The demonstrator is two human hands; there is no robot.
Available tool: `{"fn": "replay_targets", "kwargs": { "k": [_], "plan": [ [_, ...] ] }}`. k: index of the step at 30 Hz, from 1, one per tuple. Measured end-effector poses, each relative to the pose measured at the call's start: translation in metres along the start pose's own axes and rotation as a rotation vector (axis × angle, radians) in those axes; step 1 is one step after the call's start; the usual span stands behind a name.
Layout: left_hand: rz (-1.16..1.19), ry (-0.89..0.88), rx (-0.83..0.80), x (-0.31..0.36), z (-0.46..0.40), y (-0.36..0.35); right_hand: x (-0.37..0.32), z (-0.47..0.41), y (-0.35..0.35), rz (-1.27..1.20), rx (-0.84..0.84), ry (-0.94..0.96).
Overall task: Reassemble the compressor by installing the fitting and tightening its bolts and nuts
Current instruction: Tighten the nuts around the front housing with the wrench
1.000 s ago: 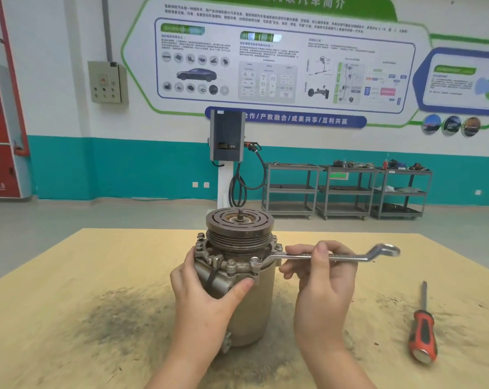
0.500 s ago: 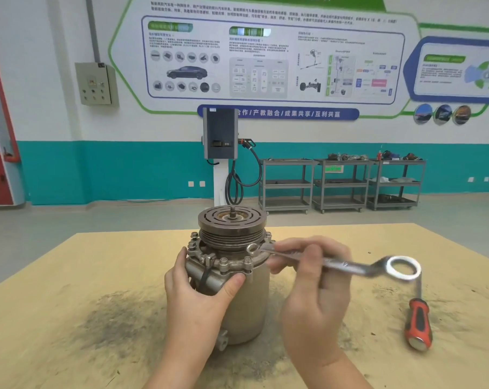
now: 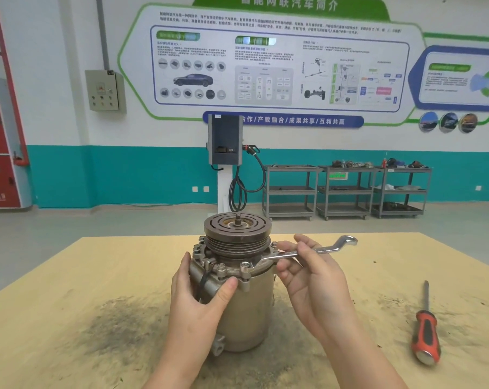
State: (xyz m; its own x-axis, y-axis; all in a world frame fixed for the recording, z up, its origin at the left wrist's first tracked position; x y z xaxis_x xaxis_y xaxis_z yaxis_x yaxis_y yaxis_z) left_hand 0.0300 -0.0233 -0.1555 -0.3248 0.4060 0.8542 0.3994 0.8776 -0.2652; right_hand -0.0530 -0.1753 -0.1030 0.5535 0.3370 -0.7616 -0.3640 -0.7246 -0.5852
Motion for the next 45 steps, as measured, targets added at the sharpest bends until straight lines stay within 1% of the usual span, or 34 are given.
{"fn": "replay_targets", "kwargs": {
  "k": [3, 6, 8, 9, 11, 12, 15, 18, 19, 20, 22, 24, 26, 27, 29, 33, 38, 42, 45],
  "plan": [
    [-0.021, 0.002, -0.02, -0.002, -0.001, 0.001, 0.003, 0.003, -0.002, 0.073, 0.045, 0.152],
    [-0.114, -0.016, -0.025, -0.004, -0.003, -0.001, 0.006, 0.012, -0.006, 0.166, 0.103, 0.324],
    [-0.178, -0.031, 0.013, -0.006, -0.006, -0.002, 0.008, 0.024, -0.009, 0.221, 0.134, 0.478],
    [-0.186, -0.034, 0.028, -0.008, -0.007, -0.002, 0.009, 0.031, -0.012, 0.264, 0.139, 0.589],
    [-0.194, -0.031, 0.058, -0.013, -0.01, 0.0, 0.013, 0.047, -0.022, 0.391, 0.104, 0.823],
    [-0.2, -0.031, 0.074, -0.015, -0.011, 0.002, 0.019, 0.054, -0.029, 0.457, 0.081, 0.904],
    [-0.18, -0.025, 0.099, -0.019, -0.013, 0.003, 0.033, 0.064, -0.044, 0.59, 0.039, 1.01],
    [-0.123, -0.01, 0.12, -0.019, -0.012, 0.002, 0.029, 0.066, -0.049, 0.815, -0.085, 1.058],
    [-0.125, -0.013, 0.114, -0.019, -0.012, 0.003, 0.024, 0.065, -0.048, 0.853, -0.122, 1.046],
    [-0.133, -0.019, 0.101, -0.019, -0.012, 0.003, 0.018, 0.063, -0.046, 0.838, -0.138, 1.021],
    [-0.127, -0.032, 0.083, -0.017, -0.012, 0.005, 0.003, 0.058, -0.039, 0.694, -0.081, 0.941],
    [-0.103, -0.028, 0.065, -0.014, -0.011, 0.003, -0.008, 0.049, -0.029, 0.503, 0.015, 0.769],
    [-0.124, -0.038, 0.059, -0.013, -0.01, 0.001, -0.01, 0.036, -0.019, 0.273, 0.069, 0.531],
    [-0.144, -0.046, 0.067, -0.012, -0.009, 0.0, -0.009, 0.031, -0.013, 0.192, 0.097, 0.443],
    [-0.181, -0.055, 0.092, -0.011, -0.007, -0.002, -0.007, 0.023, -0.007, 0.11, 0.118, 0.335],
    [-0.167, -0.034, 0.087, -0.01, -0.004, -0.001, -0.005, 0.017, -0.005, 0.01, 0.086, 0.193],
    [-0.2, -0.02, 0.079, -0.007, -0.003, -0.004, -0.007, 0.004, -0.002, -0.011, 0.008, 0.018],
    [-0.251, -0.018, 0.087, -0.008, -0.003, -0.005, -0.004, -0.002, 0.0, -0.036, -0.007, -0.034],
    [-0.259, -0.015, 0.088, -0.007, -0.003, -0.004, -0.001, -0.005, 0.0, -0.014, -0.008, 0.002]
  ]
}}
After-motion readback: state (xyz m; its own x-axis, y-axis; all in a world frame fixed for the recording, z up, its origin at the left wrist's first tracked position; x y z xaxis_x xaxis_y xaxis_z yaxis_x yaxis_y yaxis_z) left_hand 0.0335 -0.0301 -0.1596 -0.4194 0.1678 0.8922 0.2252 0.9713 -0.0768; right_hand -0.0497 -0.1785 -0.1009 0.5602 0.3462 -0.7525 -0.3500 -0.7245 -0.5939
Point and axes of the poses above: each hand's wrist, its own z-axis away from the middle knuckle, its own y-axis out of the back of the hand, x = y × z, the point moved 3 cm from there along -z, towards the middle knuckle, and after that the axes turned 9 degrees about z, right-handed, at the moved point
